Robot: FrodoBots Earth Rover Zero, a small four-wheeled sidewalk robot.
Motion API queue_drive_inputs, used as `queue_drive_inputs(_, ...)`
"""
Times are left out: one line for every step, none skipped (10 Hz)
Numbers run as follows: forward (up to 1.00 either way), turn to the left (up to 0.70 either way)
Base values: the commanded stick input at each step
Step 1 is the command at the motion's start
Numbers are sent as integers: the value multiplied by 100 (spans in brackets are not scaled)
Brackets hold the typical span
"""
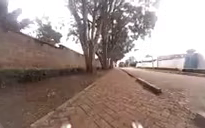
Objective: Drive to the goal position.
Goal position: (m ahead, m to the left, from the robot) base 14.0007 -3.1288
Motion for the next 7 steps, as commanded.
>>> queue_drive_inputs(70, 0)
queue_drive_inputs(70, 0)
queue_drive_inputs(70, 0)
queue_drive_inputs(70, 0)
queue_drive_inputs(70, 5)
queue_drive_inputs(70, 8)
queue_drive_inputs(70, 10)
